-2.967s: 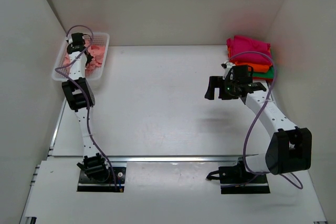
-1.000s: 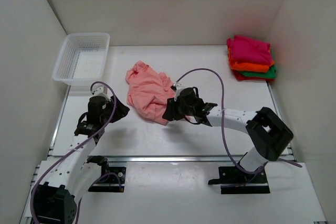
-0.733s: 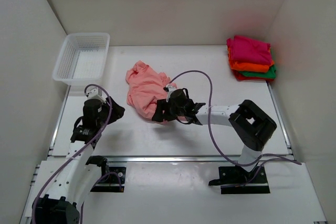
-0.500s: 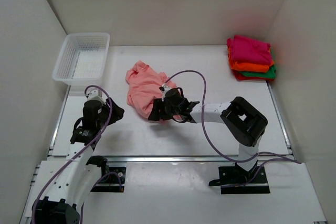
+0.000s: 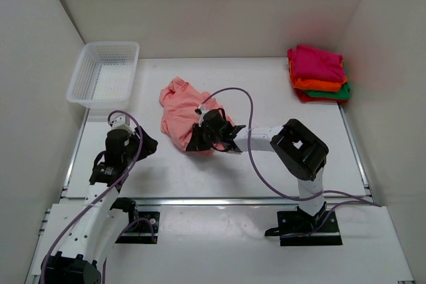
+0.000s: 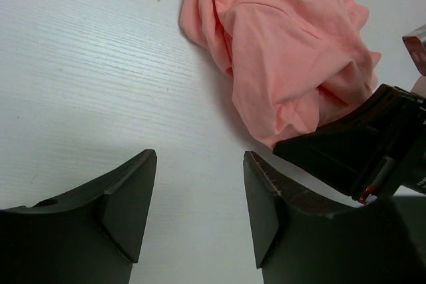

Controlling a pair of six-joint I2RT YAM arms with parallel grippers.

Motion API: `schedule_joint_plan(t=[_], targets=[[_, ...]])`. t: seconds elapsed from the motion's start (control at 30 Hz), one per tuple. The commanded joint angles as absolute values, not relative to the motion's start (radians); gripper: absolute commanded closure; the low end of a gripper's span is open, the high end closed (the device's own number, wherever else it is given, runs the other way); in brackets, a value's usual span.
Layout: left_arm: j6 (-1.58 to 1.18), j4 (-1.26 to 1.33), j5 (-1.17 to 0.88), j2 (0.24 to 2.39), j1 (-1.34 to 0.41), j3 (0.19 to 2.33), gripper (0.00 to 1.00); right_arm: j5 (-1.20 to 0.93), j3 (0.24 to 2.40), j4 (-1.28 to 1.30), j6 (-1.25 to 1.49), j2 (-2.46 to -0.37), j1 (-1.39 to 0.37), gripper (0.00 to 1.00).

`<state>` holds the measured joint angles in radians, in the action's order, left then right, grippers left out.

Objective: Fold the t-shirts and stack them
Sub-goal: Flatten out the tshirt

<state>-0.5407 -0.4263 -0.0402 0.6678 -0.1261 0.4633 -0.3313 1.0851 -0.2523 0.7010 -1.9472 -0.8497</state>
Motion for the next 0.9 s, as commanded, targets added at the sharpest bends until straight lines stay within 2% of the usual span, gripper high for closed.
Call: schedule_joint_plan(t=[0.0,0.1,0.3,0.53,0.67,0.77,0.87], targets=[[-0.512,-0.407,-0.037,0.649,-0.120,0.449,0.34,-0.331,1.193,-0.157,0.590,-1.873,-0.851,1.00],[-0.477,-0.374,-0.028,0.679,-0.120,0.445,0.33,-0.271,1.368,0.103,0.451,-1.754,-0.832,1.00],[-0.492,-0.240,-0.067,0.753,-0.155,0.410,0.33,-0.321,1.665,0.348,0.348,-1.559,-0.707,1.00],[-0.503,-0.033,-0.078,0.768,-0.181,0.341,0.34,-0.417,1.782,0.397,0.341,-1.488,-0.601,1.00],[-0.552,0.080,-0.155,0.831,-0.204,0.336,0.35,-0.469,1.789,0.367,0.367,-1.445,-0.560,1.00],[-0.566,0.109,-0.104,0.868,-0.265,0.354,0.34,-0.494,1.808,0.376,0.377,-1.419,-0.525,1.00],[-0.563,0.155,-0.112,0.903,-0.252,0.373,0.33,-0.538,1.847,0.423,0.359,-1.413,-0.480,1.00]])
